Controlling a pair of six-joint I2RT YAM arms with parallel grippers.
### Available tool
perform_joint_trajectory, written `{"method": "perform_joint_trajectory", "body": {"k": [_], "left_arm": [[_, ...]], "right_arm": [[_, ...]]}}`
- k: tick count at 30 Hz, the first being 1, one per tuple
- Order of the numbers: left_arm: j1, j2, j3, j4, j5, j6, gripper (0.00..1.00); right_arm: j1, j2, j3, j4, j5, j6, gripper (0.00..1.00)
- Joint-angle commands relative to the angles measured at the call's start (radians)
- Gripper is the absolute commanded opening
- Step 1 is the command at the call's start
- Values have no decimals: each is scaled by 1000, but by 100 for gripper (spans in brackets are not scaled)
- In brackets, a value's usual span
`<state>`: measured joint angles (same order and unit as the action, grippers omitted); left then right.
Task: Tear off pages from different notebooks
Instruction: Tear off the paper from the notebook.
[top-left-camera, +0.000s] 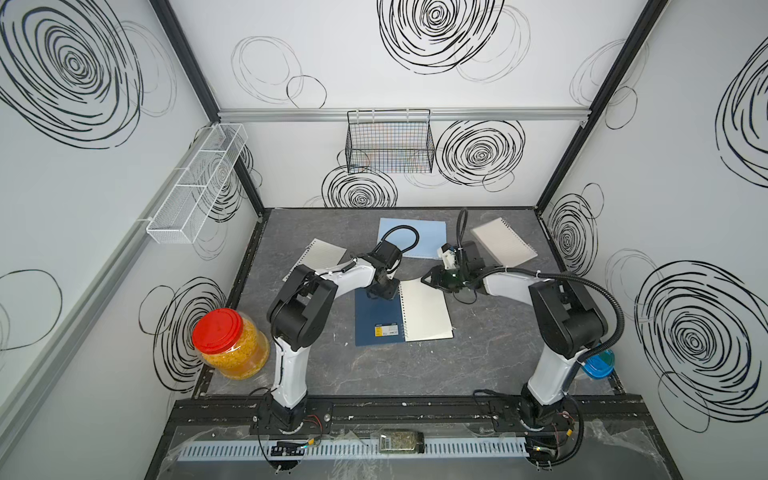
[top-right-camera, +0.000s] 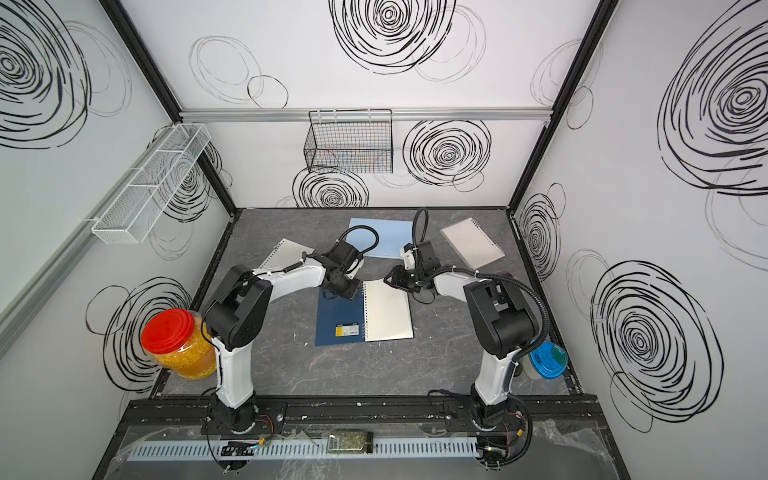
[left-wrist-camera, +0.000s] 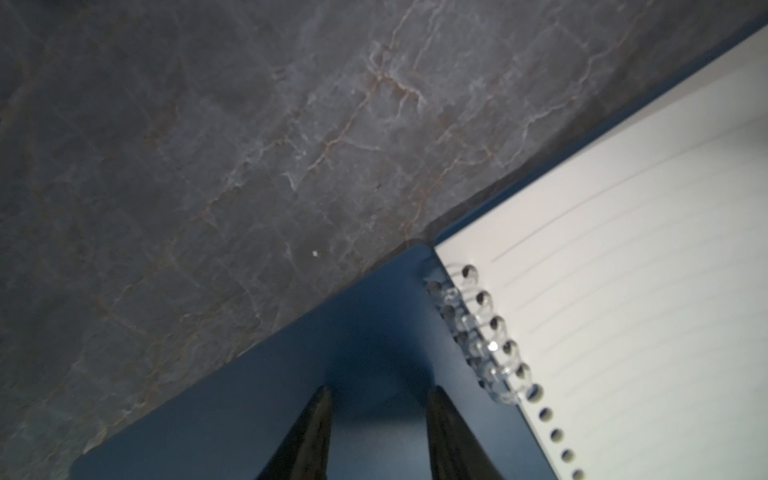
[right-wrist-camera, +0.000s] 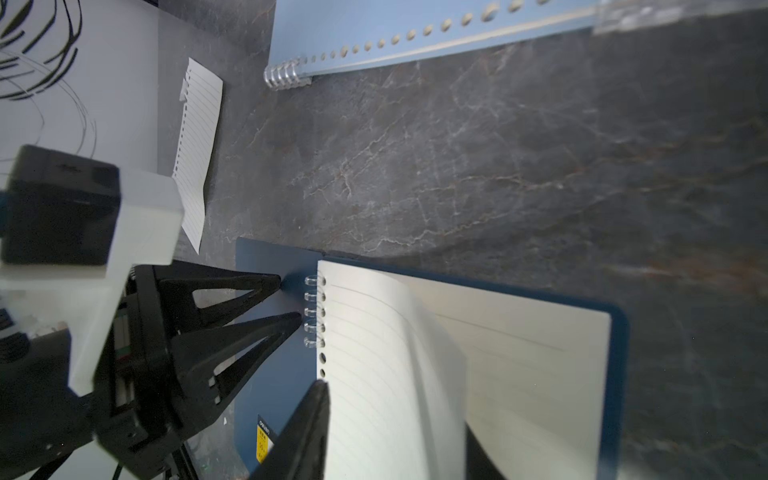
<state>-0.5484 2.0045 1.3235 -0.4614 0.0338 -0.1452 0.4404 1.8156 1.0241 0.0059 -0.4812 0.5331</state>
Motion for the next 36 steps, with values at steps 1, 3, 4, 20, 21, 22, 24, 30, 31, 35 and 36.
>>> {"method": "perform_joint_trajectory", "body": {"k": [1, 3, 4, 20, 21, 22, 24, 30, 31, 35, 36], "left_arm": [[-4, 69, -14, -70, -10, 10, 41], [-5, 74, -12, -75, -19, 7, 41], [-5, 74, -12, -77, -19, 6, 40], [-6, 89, -17, -87, -26, -5, 39], [-5, 91, -19, -86, -27, -6, 39], [-6, 90, -21, -85, -26, -7, 39], [-5, 92, -24, -82, -19, -12, 39], [-6, 99, -32, -70, -2, -19, 38], [-6, 101, -32, -68, -1, -21, 38], [-2, 112, -30, -63, 2, -32, 38], [1, 114, -31, -62, 3, -33, 37]], "right_arm": [[35, 18, 65, -134, 95, -72, 30], [59, 20, 94, -173, 139, -93, 24], [69, 21, 105, -187, 161, -101, 21], [223, -14, 147, -234, 467, -179, 0], [236, -16, 146, -227, 486, -183, 0], [247, -16, 145, -221, 502, -187, 0], [271, -12, 150, -211, 537, -197, 0], [318, -4, 158, -195, 608, -210, 0], [324, -7, 153, -187, 608, -211, 0], [382, -25, 112, -123, 565, -272, 0], [409, -28, 97, -110, 562, -301, 0]]}}
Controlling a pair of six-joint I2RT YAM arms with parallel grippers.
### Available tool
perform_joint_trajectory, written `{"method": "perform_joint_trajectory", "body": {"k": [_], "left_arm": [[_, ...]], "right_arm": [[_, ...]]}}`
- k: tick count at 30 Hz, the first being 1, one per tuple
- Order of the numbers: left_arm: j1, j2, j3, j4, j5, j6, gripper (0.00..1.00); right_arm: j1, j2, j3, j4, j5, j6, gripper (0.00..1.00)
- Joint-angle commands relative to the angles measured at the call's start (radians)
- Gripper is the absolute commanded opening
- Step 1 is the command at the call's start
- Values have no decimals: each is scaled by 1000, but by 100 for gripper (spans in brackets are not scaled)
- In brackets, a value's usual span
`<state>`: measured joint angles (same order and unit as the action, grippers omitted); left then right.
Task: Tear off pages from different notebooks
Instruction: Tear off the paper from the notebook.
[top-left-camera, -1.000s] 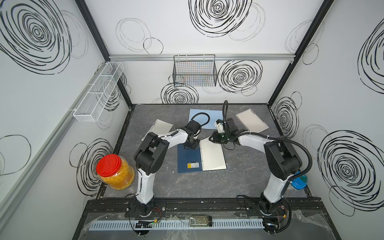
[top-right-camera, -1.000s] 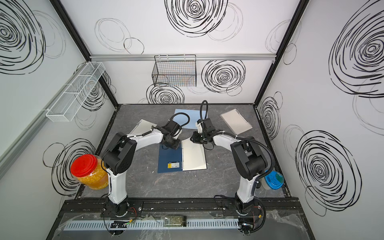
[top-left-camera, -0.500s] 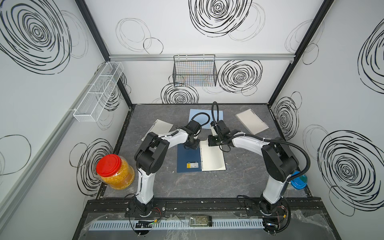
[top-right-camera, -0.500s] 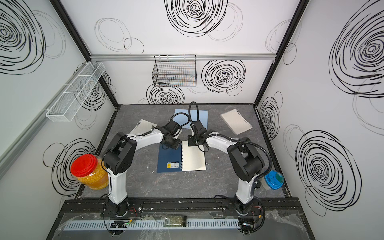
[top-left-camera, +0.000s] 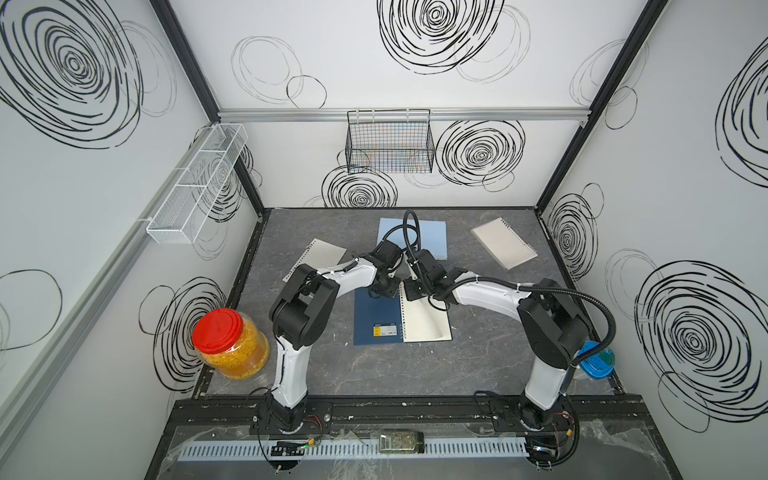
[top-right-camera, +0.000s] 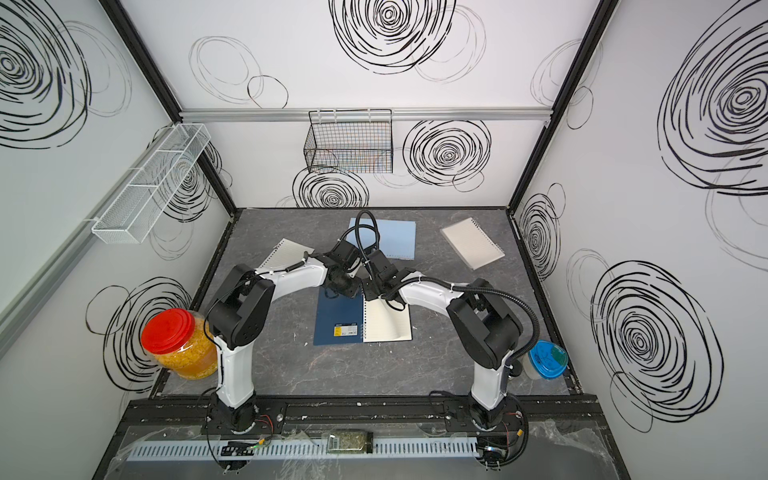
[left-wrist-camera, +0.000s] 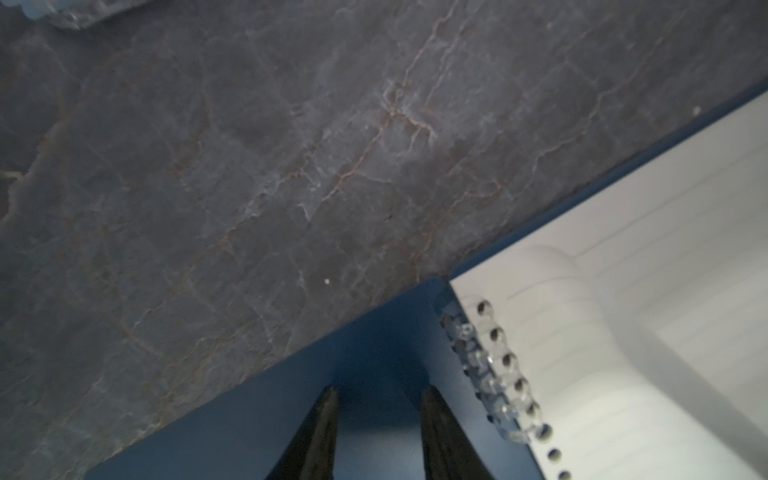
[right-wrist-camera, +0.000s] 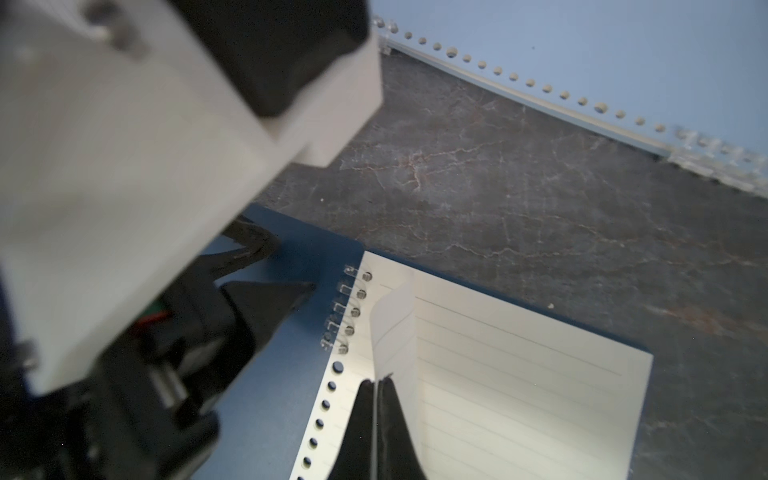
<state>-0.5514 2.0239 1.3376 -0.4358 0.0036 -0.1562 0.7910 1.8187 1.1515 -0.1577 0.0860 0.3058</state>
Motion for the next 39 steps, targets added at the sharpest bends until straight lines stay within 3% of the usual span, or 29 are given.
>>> {"method": "perform_joint_trajectory", "body": {"k": [1, 4, 8, 20, 30, 35, 39], "left_arm": [[6, 95, -45, -86, 31, -26, 37], [16, 100, -46, -84, 30, -37, 36], [20, 106, -47, -86, 26, -35, 36], [33, 95, -26, -99, 11, -34, 35], [126, -8, -135, -54, -33, -81, 34], [139, -80, -179, -52, -48, -100, 34], [123, -132, -135, -74, -28, -93, 37]], "right_arm": [[95, -36, -48, 66, -2, -103, 0], [210, -68, -138, 145, -147, -221, 0], [326, -94, -195, 210, -127, -224, 0], [316, -253, -313, 329, -8, -101, 0], [220, -350, -393, 354, -117, -72, 0], [219, -334, -379, 350, -126, -79, 0], [217, -332, -373, 359, -130, -58, 0]]}}
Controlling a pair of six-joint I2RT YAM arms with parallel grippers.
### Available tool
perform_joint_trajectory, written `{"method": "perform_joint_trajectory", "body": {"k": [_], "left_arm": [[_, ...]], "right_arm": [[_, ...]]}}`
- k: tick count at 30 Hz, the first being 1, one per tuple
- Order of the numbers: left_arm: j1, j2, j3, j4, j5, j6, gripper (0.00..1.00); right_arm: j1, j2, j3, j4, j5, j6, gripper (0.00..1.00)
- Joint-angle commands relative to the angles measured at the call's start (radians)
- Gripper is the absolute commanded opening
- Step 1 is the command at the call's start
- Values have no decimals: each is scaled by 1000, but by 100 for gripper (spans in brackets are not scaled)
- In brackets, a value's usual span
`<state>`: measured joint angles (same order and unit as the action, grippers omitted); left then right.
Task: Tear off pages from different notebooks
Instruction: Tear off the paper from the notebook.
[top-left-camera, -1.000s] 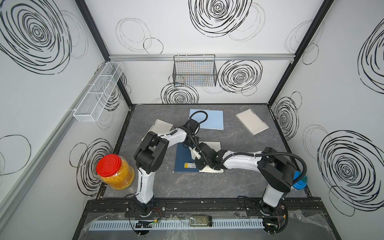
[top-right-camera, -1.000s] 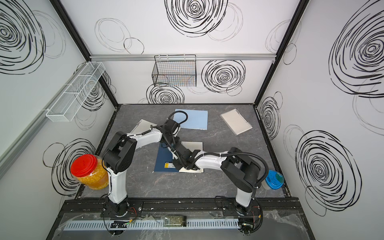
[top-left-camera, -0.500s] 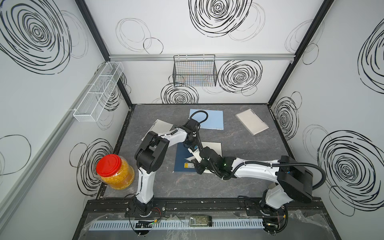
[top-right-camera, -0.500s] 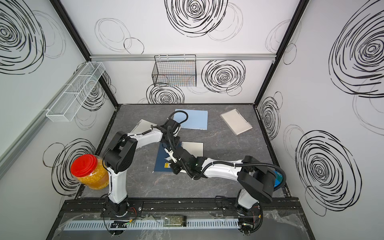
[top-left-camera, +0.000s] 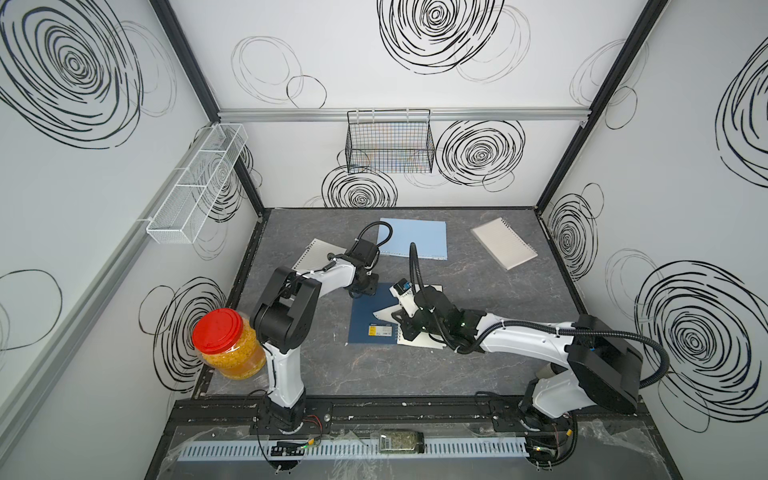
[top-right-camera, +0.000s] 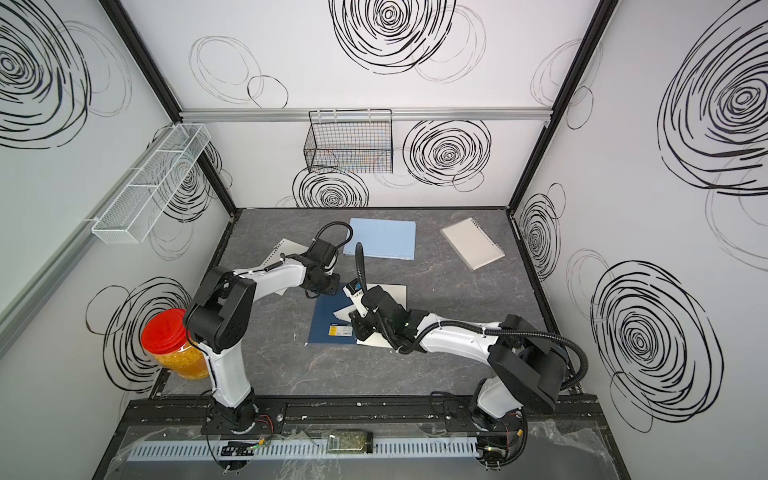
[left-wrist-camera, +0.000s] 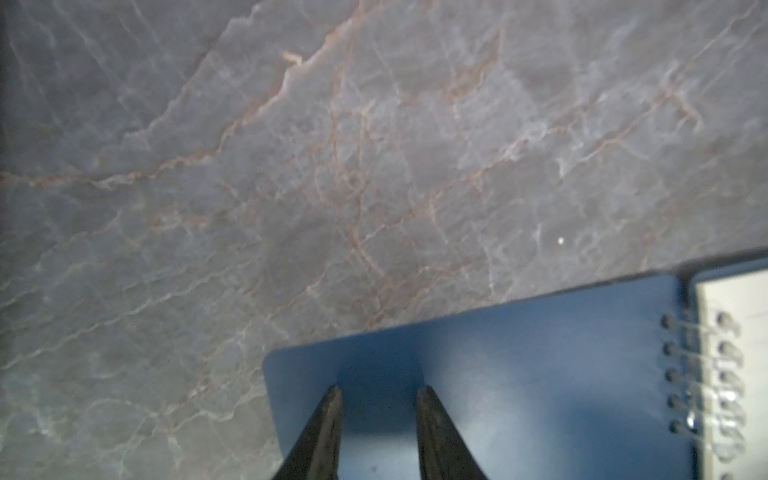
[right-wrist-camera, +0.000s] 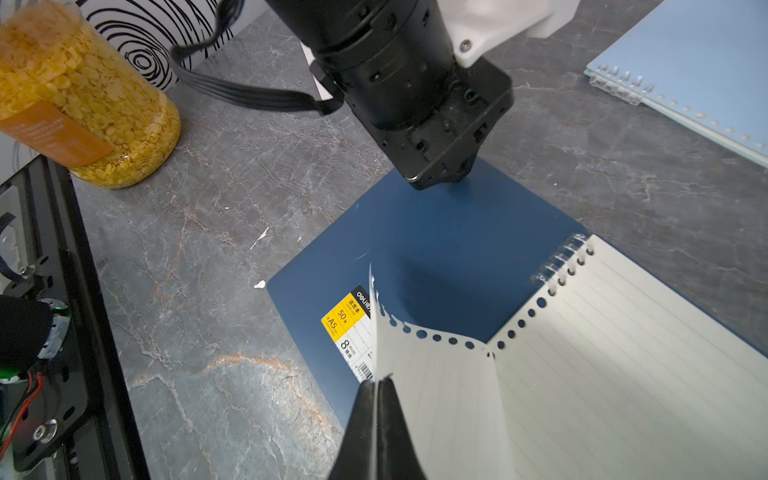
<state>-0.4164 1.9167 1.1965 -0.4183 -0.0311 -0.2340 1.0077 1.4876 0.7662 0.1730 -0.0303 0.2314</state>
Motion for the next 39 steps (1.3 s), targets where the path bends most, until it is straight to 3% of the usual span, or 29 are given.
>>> {"method": "perform_joint_trajectory", "body": {"k": [1, 6, 15, 30, 39], "left_arm": [[-19, -35, 24, -97, 14, -13, 38], [-81, -51, 145, -119, 74, 14, 40], [-221, 94, 327, -166, 158, 46, 40], [-285, 233, 335, -155, 249, 55, 35], [-285, 315, 336, -183, 231, 58, 24]], "right_arm": [[0, 2, 18, 24, -17, 21, 0], [20, 3, 31, 10, -14, 19, 0], [82, 21, 49, 15, 74, 49, 0], [107, 48, 74, -15, 150, 70, 0], [178, 84, 123, 20, 81, 51, 0]]}}
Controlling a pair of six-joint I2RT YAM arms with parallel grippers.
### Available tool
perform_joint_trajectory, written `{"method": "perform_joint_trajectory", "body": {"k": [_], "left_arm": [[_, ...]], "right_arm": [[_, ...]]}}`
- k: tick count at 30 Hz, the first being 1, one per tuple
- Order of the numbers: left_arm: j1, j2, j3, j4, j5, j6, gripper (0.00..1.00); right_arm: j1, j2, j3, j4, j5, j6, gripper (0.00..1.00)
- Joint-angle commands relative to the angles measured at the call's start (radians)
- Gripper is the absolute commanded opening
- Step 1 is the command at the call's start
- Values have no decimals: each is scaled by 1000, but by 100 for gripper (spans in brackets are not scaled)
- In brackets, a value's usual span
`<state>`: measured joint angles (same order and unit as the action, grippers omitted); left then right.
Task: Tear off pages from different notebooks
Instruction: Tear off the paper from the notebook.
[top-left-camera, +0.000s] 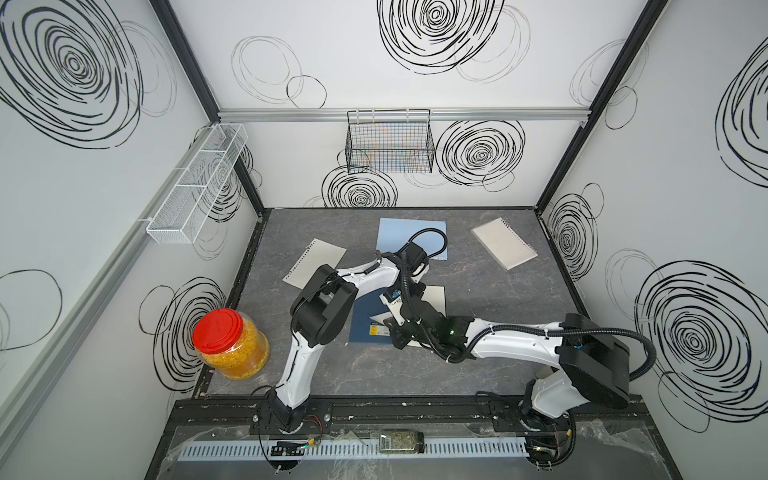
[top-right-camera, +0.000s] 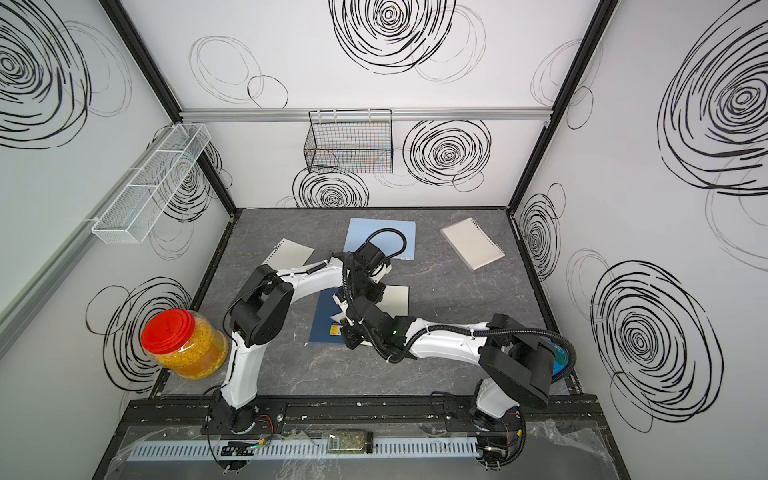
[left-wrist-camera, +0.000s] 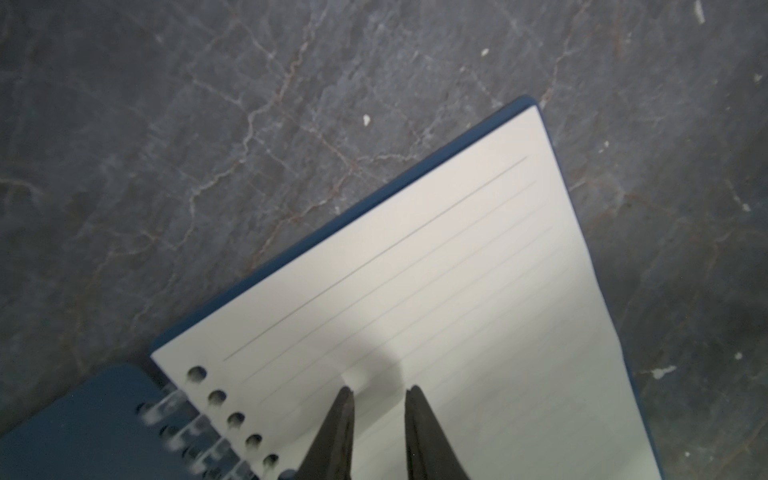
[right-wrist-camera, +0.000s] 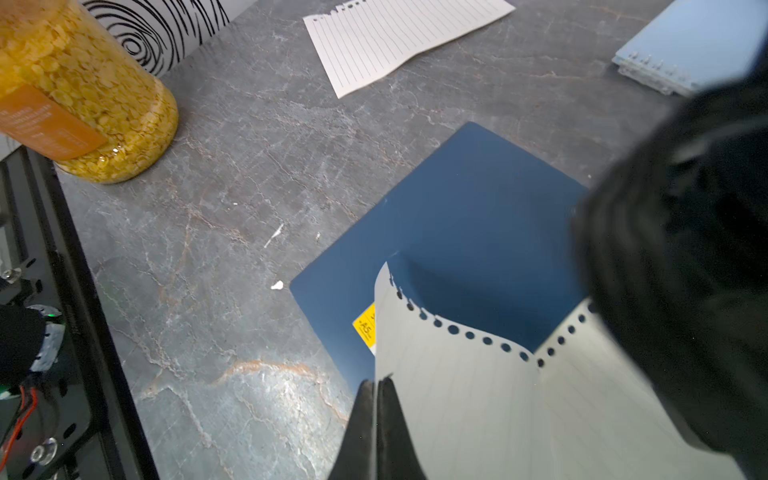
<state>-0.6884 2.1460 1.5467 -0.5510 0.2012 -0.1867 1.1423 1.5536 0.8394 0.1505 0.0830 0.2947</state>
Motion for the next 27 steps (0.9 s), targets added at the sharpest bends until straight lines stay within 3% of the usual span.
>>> {"method": "perform_joint_trajectory", "body": {"k": [1, 6, 10, 19, 27], "left_arm": [[-13, 98, -14, -50, -2, 10, 24], [-16, 136, -13, -52, -15, 10, 22], [-16, 135, -22, -41, -20, 3, 22], [0, 45, 30, -43, 7, -3, 22], [127, -206, 201, -51, 33, -22, 42]], "right_arm": [[74, 24, 65, 50, -42, -23, 0], [261, 58, 147, 70, -46, -73, 0], [289, 72, 177, 73, -39, -46, 0], [184, -33, 79, 129, -17, 33, 0], [51, -174, -13, 131, -64, 98, 0]]}}
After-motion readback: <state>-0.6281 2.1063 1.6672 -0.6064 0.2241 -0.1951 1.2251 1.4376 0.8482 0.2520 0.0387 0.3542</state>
